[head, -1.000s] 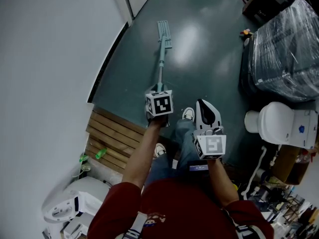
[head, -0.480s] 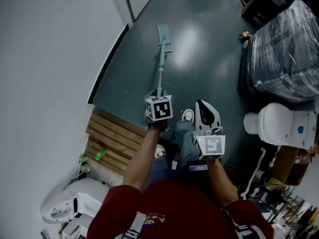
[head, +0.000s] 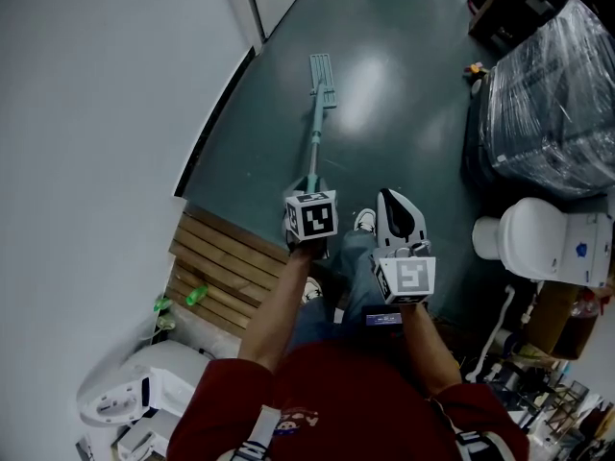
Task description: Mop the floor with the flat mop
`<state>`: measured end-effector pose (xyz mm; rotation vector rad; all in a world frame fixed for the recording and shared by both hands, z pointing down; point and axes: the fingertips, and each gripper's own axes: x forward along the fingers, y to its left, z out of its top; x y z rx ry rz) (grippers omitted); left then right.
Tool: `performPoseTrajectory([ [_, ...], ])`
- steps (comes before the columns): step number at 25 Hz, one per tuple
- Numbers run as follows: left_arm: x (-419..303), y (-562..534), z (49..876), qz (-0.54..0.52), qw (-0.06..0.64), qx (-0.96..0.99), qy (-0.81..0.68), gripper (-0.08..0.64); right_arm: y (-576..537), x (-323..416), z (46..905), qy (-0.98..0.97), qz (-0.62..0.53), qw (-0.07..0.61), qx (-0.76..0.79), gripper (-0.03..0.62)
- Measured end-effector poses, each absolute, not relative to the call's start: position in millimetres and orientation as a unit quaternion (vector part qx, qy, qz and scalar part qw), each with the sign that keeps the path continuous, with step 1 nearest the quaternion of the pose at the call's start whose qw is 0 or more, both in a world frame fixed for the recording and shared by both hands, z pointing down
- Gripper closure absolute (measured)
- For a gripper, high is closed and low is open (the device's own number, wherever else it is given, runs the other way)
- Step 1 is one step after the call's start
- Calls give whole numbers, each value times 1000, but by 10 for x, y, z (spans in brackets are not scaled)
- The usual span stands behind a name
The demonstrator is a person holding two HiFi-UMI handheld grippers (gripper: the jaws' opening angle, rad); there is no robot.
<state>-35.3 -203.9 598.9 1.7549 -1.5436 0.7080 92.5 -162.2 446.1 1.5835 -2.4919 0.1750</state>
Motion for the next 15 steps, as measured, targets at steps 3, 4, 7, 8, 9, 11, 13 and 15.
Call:
performPoseTrajectory([
  [3,-384,-1933,5958,275,341,676,-593,434,-1600,886,4362,-837,56,91,537,572],
  [4,-401,-1896,5950,275,341,675,-593,434,-1587,875,4348,-836,54,90,538,572],
  [7,-424,-1776,5905,272,341,675,-595,434,-1536,860,4303,-837,49,82,539,572],
  [8,-424,-1732,5884,271,341,675,-595,434,-1517,860,4286,-837,48,81,539,572],
  [9,-426,-1686,5865,270,341,676,-595,434,-1497,858,4273,-837,48,81,539,572],
  [11,-450,-1588,5833,272,339,676,-595,434,-1451,843,4279,-837,50,83,539,572],
  [13,-481,-1490,5802,273,336,678,-594,434,-1405,814,4276,-836,50,81,540,572],
  [15,-503,-1406,5766,272,335,679,-594,434,-1378,785,4208,-836,43,76,541,572],
])
